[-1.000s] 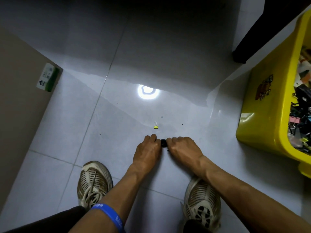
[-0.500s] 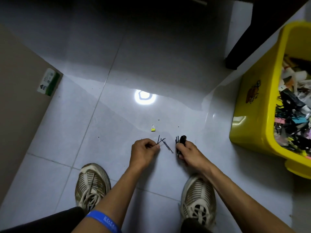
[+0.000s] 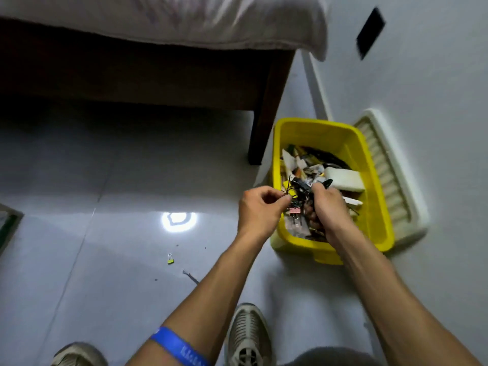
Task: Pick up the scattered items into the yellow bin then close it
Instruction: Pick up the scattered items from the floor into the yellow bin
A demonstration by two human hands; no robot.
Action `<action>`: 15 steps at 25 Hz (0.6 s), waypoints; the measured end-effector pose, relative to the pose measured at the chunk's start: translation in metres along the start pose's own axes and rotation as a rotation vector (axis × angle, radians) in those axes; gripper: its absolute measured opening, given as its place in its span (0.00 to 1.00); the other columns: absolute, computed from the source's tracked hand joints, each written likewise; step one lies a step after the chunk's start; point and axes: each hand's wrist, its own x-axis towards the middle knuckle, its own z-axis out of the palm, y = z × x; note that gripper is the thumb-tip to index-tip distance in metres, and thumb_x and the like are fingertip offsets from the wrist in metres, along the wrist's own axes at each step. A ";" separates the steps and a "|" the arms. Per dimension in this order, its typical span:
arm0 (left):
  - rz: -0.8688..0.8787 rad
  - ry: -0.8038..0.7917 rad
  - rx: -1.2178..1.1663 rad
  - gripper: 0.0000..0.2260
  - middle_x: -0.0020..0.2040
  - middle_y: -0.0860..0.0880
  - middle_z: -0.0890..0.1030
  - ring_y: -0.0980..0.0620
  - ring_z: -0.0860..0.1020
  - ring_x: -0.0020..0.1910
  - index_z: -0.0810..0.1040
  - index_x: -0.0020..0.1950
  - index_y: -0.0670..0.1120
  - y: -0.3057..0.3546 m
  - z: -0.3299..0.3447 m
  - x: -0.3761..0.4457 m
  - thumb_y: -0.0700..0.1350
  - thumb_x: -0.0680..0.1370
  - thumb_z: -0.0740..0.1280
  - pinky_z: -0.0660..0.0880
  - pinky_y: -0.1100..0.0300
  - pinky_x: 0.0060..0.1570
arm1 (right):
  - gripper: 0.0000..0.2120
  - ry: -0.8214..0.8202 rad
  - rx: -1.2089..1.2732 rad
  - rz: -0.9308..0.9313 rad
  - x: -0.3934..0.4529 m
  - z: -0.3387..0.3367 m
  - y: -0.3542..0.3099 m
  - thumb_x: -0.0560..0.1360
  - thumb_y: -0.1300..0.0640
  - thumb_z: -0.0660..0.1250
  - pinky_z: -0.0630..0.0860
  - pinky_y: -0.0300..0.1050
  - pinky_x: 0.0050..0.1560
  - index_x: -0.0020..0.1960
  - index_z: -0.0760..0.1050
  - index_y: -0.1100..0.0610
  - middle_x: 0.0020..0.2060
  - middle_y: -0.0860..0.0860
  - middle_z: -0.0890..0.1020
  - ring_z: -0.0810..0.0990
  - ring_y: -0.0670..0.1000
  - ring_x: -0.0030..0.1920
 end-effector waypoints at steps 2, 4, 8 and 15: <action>-0.027 -0.045 0.017 0.11 0.49 0.47 0.85 0.53 0.83 0.49 0.83 0.56 0.42 0.007 0.026 0.004 0.44 0.75 0.72 0.80 0.56 0.52 | 0.19 0.071 -0.107 0.043 0.013 -0.015 -0.006 0.79 0.48 0.56 0.72 0.46 0.38 0.51 0.77 0.62 0.43 0.58 0.81 0.78 0.56 0.38; -0.064 -0.035 0.038 0.15 0.58 0.47 0.82 0.51 0.80 0.57 0.79 0.64 0.43 -0.004 0.025 0.005 0.45 0.79 0.68 0.77 0.54 0.60 | 0.23 0.086 -0.271 -0.001 0.020 -0.012 -0.001 0.81 0.45 0.54 0.69 0.47 0.49 0.65 0.74 0.60 0.61 0.57 0.77 0.76 0.57 0.57; -0.075 0.164 0.114 0.14 0.57 0.53 0.81 0.57 0.78 0.55 0.78 0.65 0.47 -0.048 -0.026 -0.005 0.44 0.80 0.65 0.73 0.68 0.52 | 0.19 0.130 -0.320 -0.335 -0.004 0.034 0.016 0.81 0.51 0.59 0.72 0.44 0.57 0.69 0.73 0.56 0.62 0.53 0.78 0.76 0.50 0.59; -0.423 0.454 0.412 0.10 0.54 0.49 0.83 0.49 0.80 0.52 0.82 0.57 0.47 -0.177 -0.175 -0.030 0.41 0.77 0.67 0.74 0.60 0.53 | 0.07 -0.370 -0.727 -0.470 -0.060 0.175 0.129 0.75 0.56 0.66 0.76 0.40 0.45 0.52 0.80 0.54 0.46 0.49 0.84 0.81 0.49 0.44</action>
